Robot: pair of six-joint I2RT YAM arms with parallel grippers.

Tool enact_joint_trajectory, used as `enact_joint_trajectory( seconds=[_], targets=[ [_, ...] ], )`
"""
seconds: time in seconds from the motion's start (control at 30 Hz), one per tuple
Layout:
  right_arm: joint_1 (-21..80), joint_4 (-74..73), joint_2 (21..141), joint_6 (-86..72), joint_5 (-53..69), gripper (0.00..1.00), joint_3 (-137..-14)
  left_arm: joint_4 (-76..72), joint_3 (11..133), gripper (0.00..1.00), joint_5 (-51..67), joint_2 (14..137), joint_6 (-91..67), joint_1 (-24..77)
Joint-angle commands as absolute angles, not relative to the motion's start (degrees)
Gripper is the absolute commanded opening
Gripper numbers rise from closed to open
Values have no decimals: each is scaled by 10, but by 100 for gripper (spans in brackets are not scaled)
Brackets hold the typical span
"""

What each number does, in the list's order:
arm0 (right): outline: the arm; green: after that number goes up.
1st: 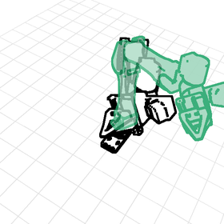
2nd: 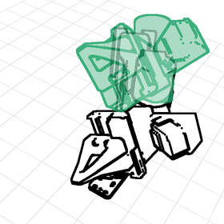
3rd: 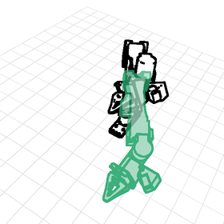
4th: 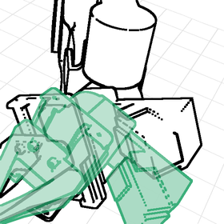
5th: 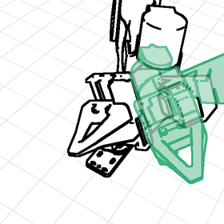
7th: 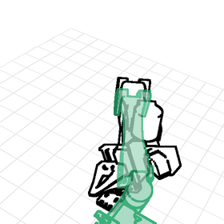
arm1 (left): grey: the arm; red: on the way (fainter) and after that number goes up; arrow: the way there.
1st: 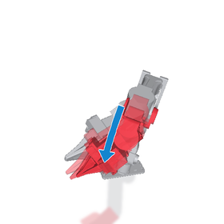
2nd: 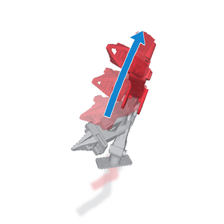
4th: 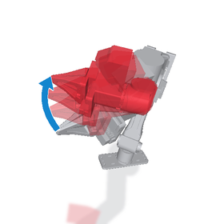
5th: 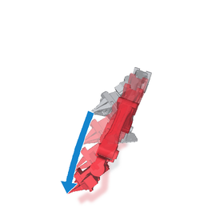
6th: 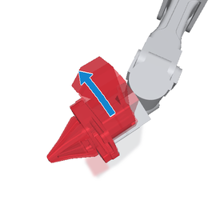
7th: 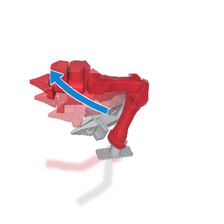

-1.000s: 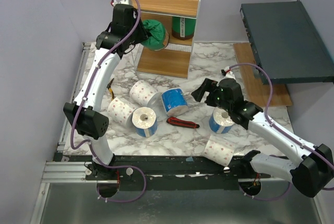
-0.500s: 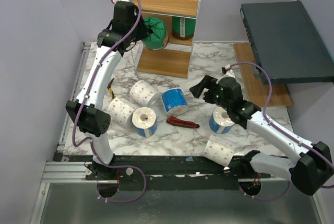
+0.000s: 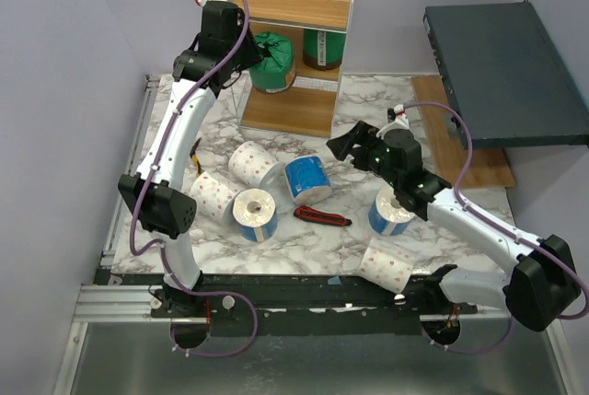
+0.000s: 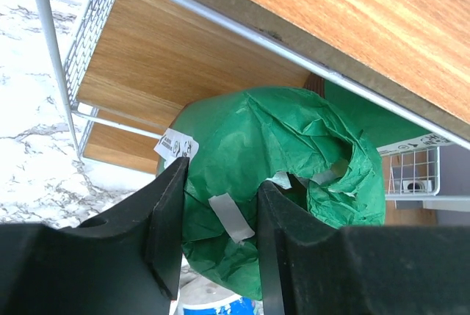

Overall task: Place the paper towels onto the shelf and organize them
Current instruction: Place the paper towel on the shelf.

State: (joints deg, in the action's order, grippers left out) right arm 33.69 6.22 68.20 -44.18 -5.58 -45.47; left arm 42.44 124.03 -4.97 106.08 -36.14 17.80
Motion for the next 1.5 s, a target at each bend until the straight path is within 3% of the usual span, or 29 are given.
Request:
enact_joint_trajectory(
  seconds=[0.0, 0.2, 1.07, 1.47],
  targets=[
    [339, 80, 691, -453, -44, 86, -474, 390, 1239, 28, -27, 1055, -375, 178],
    [338, 77, 680, -453, -53, 86, -463, 373, 1226, 18, -25, 1030, -379, 178],
    [339, 33, 612, -437, -85, 87, -439, 391, 1317, 19, -38, 1083, -396, 178],
    [338, 22, 594, -429, -99, 87, -427, 334, 1289, 19, -51, 1093, -427, 183]
  ],
)
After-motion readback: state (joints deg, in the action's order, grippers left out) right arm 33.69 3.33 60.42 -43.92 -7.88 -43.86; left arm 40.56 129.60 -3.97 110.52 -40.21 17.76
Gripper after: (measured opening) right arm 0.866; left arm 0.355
